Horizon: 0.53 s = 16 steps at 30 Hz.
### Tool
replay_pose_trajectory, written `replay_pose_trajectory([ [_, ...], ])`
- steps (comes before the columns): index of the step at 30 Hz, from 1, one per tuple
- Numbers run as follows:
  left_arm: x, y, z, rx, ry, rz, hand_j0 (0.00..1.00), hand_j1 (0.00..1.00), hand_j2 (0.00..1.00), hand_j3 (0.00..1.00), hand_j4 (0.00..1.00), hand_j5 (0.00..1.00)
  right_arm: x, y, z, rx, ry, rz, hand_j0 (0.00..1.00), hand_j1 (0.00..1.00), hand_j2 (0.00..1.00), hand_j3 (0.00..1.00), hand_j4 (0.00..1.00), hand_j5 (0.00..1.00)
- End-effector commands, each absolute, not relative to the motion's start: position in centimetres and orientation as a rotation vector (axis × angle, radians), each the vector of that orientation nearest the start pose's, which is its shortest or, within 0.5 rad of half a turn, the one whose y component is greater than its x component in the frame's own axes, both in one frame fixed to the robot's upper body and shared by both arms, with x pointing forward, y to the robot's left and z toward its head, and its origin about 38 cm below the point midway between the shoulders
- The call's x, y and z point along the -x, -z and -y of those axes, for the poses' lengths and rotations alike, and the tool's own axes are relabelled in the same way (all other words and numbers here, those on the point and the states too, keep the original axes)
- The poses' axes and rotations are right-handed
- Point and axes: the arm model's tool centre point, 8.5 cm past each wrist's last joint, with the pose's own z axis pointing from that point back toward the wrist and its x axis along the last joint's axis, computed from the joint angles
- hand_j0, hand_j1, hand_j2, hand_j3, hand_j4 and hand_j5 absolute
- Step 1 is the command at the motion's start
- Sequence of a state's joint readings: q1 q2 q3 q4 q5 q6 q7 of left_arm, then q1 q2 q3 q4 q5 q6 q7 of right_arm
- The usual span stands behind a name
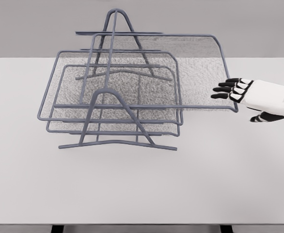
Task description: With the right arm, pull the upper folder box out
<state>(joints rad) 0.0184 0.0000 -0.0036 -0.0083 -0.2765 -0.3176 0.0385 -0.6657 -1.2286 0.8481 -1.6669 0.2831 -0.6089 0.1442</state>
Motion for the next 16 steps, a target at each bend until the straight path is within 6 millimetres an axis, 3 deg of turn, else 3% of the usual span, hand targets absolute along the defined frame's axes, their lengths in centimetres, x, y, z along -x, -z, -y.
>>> replay_pose_trajectory([
  [1, -2.4, 25.8, -26.5, -0.078, 0.284, 0.300, 1.00, 1.00, 1.00, 1.00, 1.00, 1.00, -36.5, -27.5, 35.9, 0.492, -2.100, 1.529, 1.00, 1.00, 1.00, 1.00, 1.00, 1.00],
  [6, -2.4, 25.8, -26.5, -0.078, 0.284, 0.298, 1.00, 1.00, 1.00, 1.00, 1.00, 1.00, -36.5, -29.0, 36.6, 0.517, -2.068, 1.546, 1.00, 1.00, 1.00, 1.00, 1.00, 1.00],
  [8, -2.4, 25.8, -26.5, -0.078, 0.284, 0.298, 1.00, 1.00, 1.00, 1.00, 1.00, 1.00, -36.8, -30.5, 36.7, 0.551, -2.041, 1.586, 1.00, 1.00, 1.00, 1.00, 1.00, 1.00],
  [16, -2.4, 25.8, -26.5, -0.078, 0.284, 0.298, 1.00, 1.00, 1.00, 1.00, 1.00, 1.00, -37.0, -31.5, 36.4, 0.549, -1.996, 1.644, 1.00, 1.00, 1.00, 1.00, 1.00, 1.00],
])
